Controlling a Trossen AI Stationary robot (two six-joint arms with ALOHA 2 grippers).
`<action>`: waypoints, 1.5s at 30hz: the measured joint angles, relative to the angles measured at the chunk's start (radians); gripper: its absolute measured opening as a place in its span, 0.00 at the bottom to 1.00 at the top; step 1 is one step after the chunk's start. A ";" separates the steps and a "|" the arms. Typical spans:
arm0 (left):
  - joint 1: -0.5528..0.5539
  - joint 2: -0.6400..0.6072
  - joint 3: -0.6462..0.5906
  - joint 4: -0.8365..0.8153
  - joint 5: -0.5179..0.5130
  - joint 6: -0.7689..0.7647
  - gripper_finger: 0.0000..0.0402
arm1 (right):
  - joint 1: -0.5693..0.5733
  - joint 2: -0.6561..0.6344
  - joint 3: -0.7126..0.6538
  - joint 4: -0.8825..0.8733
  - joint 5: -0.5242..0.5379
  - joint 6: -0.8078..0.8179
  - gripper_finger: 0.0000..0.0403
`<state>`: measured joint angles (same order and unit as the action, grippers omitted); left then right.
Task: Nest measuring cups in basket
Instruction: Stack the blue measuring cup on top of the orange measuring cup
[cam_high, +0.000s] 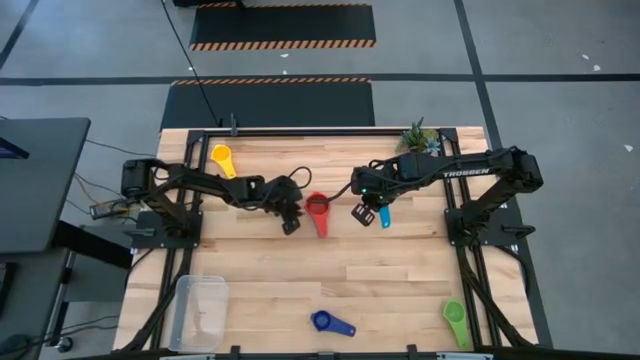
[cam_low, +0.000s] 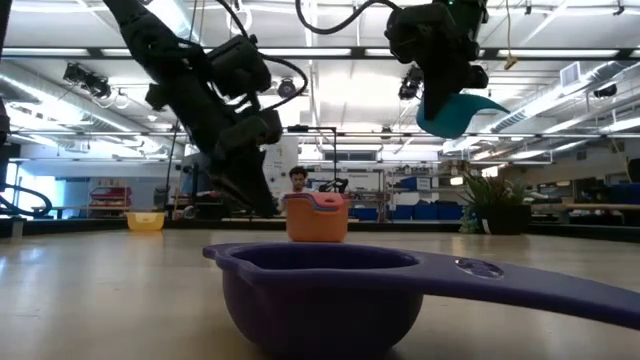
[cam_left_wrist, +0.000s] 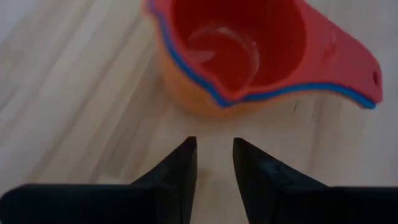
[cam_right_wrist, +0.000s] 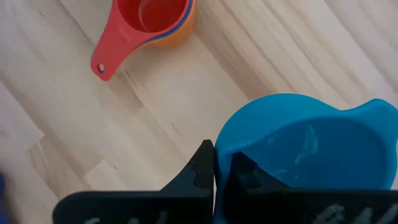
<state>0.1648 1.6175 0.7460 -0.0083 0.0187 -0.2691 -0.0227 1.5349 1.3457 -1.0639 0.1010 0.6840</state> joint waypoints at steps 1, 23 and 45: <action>0.003 -0.021 0.000 -0.033 0.000 -0.012 0.27 | 0.000 0.000 0.000 0.008 -0.009 0.014 0.02; 0.021 -0.631 0.001 -0.618 -0.028 -0.052 0.27 | -0.026 0.409 0.572 -0.045 -0.066 0.017 0.02; 0.021 -1.109 0.001 -0.984 -0.064 -0.086 0.27 | -0.057 0.727 0.814 -0.115 -0.101 0.259 0.02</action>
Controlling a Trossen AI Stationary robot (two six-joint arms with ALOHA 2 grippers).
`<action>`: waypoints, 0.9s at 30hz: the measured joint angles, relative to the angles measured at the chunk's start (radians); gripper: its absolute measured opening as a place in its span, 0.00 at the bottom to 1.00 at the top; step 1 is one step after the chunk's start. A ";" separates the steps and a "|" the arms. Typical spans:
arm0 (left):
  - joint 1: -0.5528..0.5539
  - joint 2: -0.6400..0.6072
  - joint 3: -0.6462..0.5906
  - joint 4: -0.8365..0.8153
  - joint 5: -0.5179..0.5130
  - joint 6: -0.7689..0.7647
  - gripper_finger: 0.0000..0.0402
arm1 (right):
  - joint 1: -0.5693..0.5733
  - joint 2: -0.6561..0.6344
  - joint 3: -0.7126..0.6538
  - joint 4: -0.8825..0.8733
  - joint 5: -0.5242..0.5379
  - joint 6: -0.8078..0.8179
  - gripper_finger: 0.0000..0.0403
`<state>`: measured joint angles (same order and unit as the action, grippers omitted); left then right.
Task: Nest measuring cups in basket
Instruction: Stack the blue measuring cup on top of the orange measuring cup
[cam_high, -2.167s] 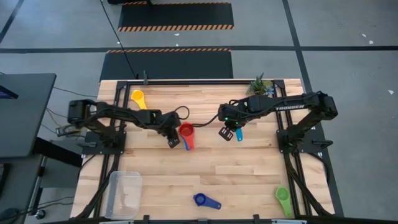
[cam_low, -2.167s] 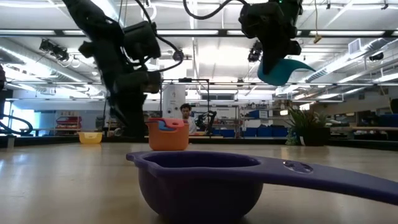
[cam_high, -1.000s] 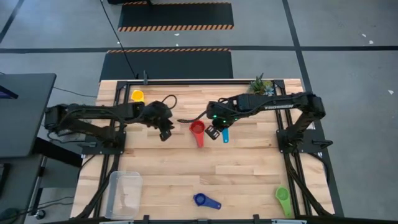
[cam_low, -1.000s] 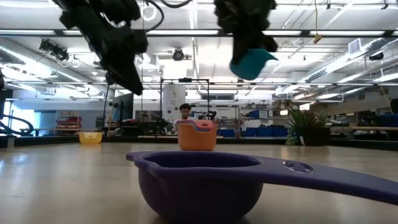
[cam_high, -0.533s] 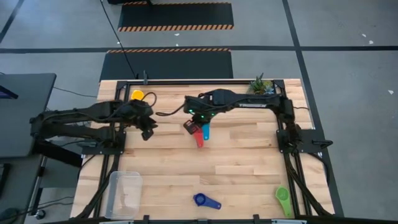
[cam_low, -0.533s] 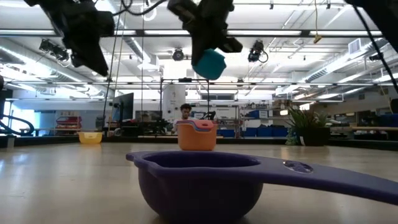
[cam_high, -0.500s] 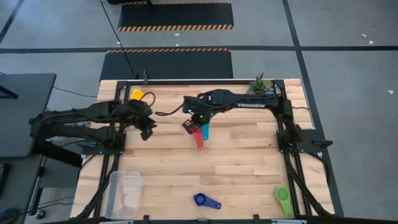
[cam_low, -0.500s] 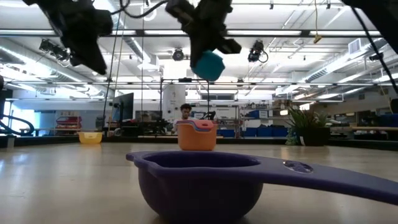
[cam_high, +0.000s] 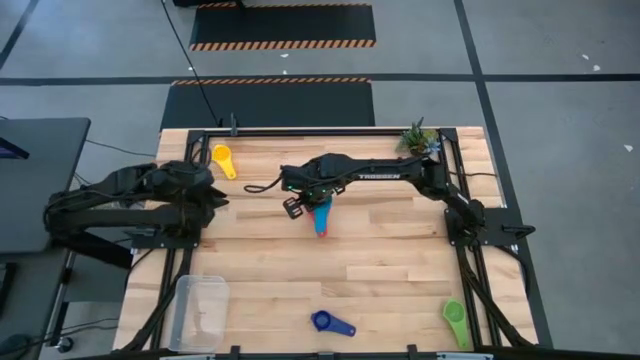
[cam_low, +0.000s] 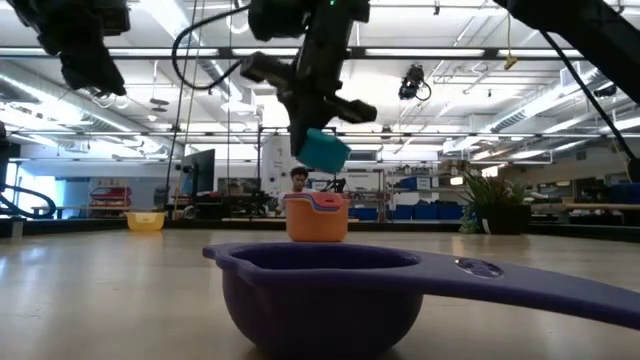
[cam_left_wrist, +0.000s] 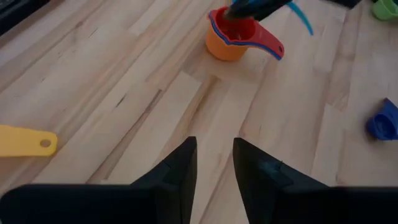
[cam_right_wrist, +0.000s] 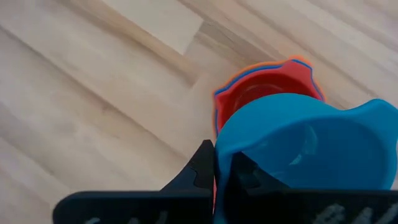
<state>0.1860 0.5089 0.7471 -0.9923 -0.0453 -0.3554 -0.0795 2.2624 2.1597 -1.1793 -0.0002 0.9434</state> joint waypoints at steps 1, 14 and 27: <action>0.000 -0.010 0.000 -0.013 0.000 0.000 0.27 | -0.003 0.009 0.000 0.002 0.000 0.000 0.02; 0.000 -0.054 0.000 -0.062 -0.005 0.001 0.27 | -0.052 0.062 0.000 -0.014 -0.048 0.056 0.04; 0.000 -0.054 0.000 -0.072 -0.005 0.003 0.27 | -0.076 0.062 -0.011 -0.027 -0.176 -0.042 0.21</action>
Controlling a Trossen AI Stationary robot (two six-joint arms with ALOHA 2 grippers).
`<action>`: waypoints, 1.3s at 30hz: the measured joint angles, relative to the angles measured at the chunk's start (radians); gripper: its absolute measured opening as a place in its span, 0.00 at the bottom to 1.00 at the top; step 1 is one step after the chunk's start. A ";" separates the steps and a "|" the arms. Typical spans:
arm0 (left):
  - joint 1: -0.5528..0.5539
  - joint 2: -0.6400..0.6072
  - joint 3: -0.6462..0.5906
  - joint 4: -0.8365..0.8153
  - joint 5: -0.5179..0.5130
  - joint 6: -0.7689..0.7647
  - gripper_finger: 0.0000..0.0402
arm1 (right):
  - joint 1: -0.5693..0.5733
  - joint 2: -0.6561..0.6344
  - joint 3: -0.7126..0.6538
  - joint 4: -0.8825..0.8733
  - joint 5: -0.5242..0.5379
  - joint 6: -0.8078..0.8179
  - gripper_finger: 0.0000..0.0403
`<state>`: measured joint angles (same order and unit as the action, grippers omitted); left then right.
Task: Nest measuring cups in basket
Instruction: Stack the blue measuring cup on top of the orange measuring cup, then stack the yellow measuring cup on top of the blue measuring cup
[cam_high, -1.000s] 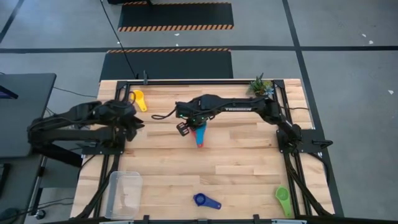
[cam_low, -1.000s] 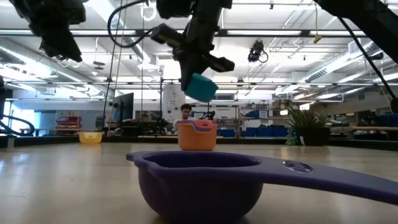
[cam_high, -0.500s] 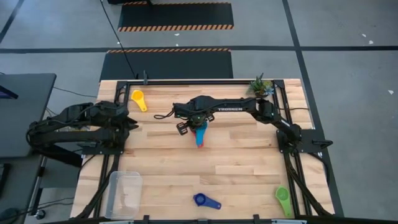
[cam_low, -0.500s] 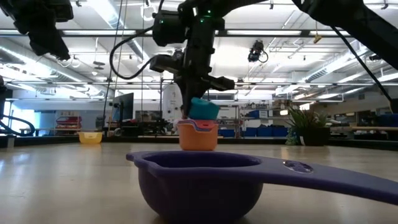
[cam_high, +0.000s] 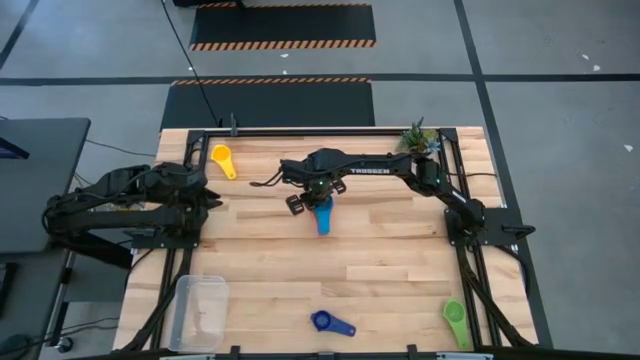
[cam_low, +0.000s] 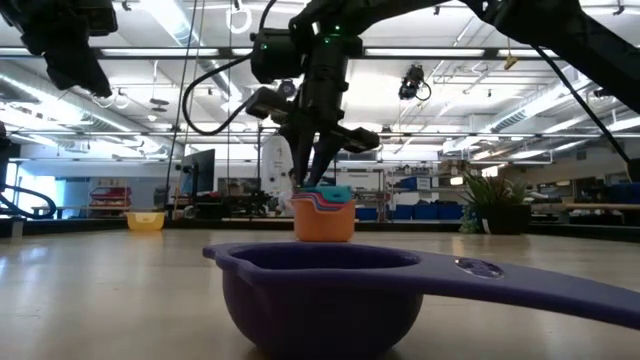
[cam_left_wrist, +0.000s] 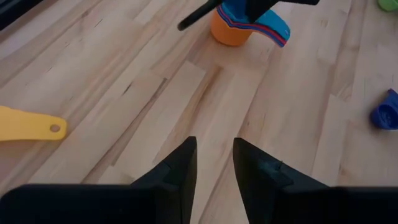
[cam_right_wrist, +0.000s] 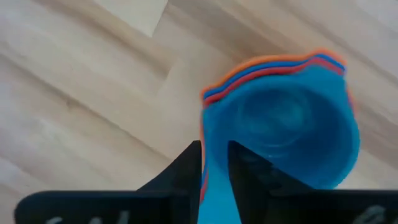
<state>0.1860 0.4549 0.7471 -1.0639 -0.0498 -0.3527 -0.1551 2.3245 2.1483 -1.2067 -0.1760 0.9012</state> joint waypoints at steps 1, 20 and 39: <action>0.000 0.000 0.000 -0.001 0.000 0.000 0.27 | -0.002 0.000 0.000 -0.001 -0.011 -0.007 0.21; 0.001 0.003 0.000 -0.026 -0.088 -0.027 0.27 | 0.001 -0.171 0.164 0.020 -0.025 -0.135 0.13; 0.001 0.024 0.000 0.025 -0.193 -0.210 0.27 | 0.099 -0.546 0.164 -0.293 0.078 -0.415 0.07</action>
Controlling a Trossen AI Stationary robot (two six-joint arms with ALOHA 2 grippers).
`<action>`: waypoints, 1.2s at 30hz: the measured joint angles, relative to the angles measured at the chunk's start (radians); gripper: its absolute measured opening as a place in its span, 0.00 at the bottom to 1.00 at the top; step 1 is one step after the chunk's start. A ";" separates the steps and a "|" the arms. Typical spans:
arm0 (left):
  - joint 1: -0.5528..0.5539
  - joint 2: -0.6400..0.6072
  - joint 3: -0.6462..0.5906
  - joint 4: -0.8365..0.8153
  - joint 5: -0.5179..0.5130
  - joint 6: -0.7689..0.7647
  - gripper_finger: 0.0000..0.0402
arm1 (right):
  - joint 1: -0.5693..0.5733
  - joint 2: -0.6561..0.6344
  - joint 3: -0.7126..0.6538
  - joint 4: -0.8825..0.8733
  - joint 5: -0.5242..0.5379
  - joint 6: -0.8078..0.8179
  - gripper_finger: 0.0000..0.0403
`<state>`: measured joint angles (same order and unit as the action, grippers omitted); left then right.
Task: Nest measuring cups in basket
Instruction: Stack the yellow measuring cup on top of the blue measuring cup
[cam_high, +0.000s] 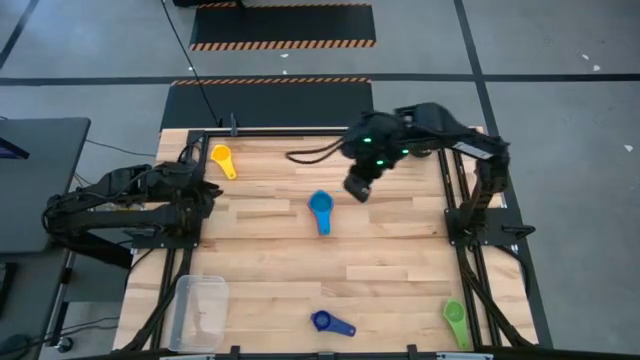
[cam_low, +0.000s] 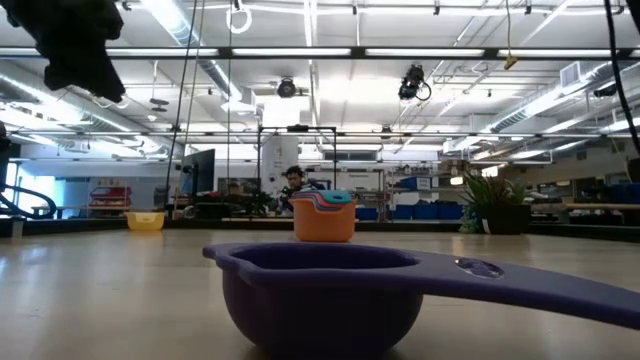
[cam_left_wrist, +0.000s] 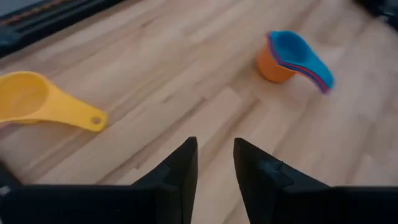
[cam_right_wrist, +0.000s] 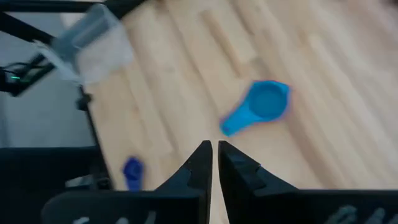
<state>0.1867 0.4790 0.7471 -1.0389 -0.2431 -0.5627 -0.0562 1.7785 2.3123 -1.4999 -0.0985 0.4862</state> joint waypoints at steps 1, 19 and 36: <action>0.000 0.012 0.000 0.001 -0.024 -0.006 0.27 | 0.003 -0.017 0.000 -0.018 0.024 0.000 0.07; 0.346 0.429 0.000 0.293 -0.133 -0.369 0.27 | 0.010 -0.122 0.000 -0.053 0.106 -0.086 0.03; 0.732 0.744 0.000 0.411 0.045 -0.421 0.27 | 0.010 -0.122 0.000 -0.072 0.098 -0.204 0.03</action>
<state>0.9188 1.2235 0.7471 -0.6276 -0.1985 -0.9836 -0.0466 1.6566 2.3119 -1.5715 -0.0004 0.2823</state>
